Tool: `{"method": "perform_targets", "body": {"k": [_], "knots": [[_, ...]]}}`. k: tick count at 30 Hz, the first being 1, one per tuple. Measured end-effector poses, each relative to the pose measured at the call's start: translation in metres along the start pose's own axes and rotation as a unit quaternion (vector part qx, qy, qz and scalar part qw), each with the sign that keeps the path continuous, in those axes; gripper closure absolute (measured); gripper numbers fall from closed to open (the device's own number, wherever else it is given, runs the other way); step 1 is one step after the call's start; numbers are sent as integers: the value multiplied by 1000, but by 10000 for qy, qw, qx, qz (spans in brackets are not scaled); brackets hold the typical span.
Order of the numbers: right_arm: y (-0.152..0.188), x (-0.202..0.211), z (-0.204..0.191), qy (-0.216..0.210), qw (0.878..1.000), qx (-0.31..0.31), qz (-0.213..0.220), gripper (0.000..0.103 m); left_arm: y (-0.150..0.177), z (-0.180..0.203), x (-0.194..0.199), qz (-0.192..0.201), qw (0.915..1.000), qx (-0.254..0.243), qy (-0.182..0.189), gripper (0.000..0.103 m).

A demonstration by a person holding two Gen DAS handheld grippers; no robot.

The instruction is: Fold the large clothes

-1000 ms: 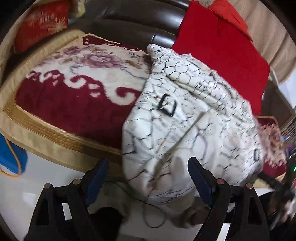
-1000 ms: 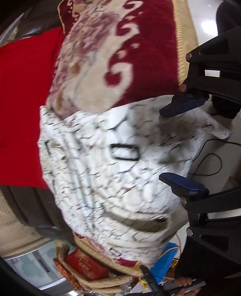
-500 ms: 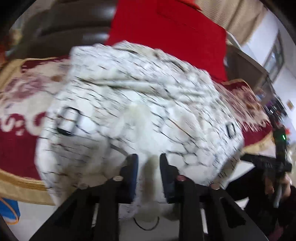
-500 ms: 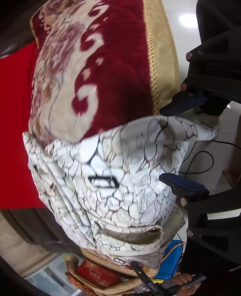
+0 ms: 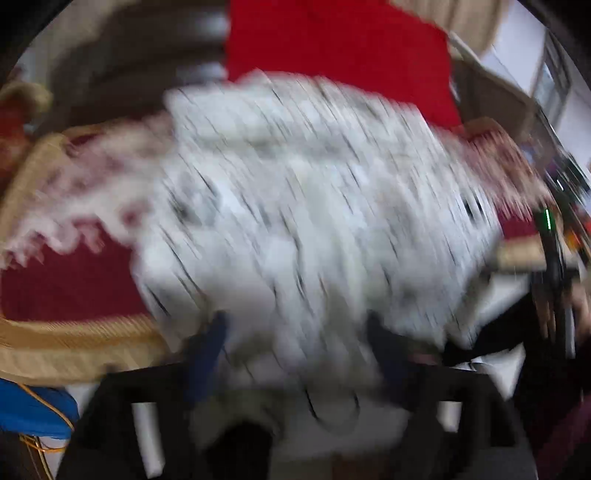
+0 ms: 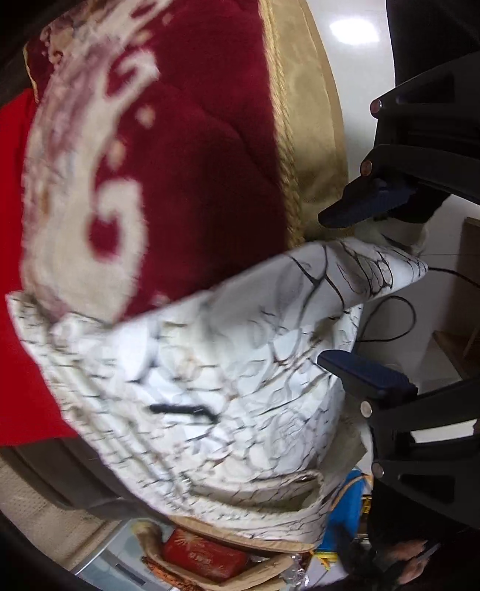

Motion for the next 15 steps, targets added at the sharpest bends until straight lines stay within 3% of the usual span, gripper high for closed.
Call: {"method": "perform_targets", "body": {"k": [3,7,8,10,11,12,13,15], "knots": [[0,-14,-5,68,9998,120,-135,31,-32,4,-11,206,9996,31,213,18],[-3,-30,-5,92,9997,14,-227,31,-43,16,-46,-130,9984,53,542,19],[-4,-31,-4,102,9997,-17,-212,31,-42,21,-52,-183,9980,-12,598,24],[-3,-30,-3,56,9998,-22,-177,36,-32,24,-57,-238,9989,-184,346,54],[-3,-28,-2,66,9999,16,-159,39,-27,25,-56,-275,9989,-255,291,78],[-1,-27,0,96,9998,30,-151,44,-21,26,-50,-281,9978,-257,548,91],[2,-25,0,94,9999,18,-143,46,-11,30,-40,-346,9940,-241,1005,92],[2,-23,3,30,9999,-40,-139,47,11,40,-24,-497,9891,-611,1243,92]]}}
Point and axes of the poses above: each gripper's, at about its wrist camera, not at the fingertips, and x roughly against the way its jaws point, z to its right, y to its underside, the point moved 5 cm from there along -x, roughly the way its jaws point, and after that the axes turned 3 degrees about -y, right-handed, at the moved point
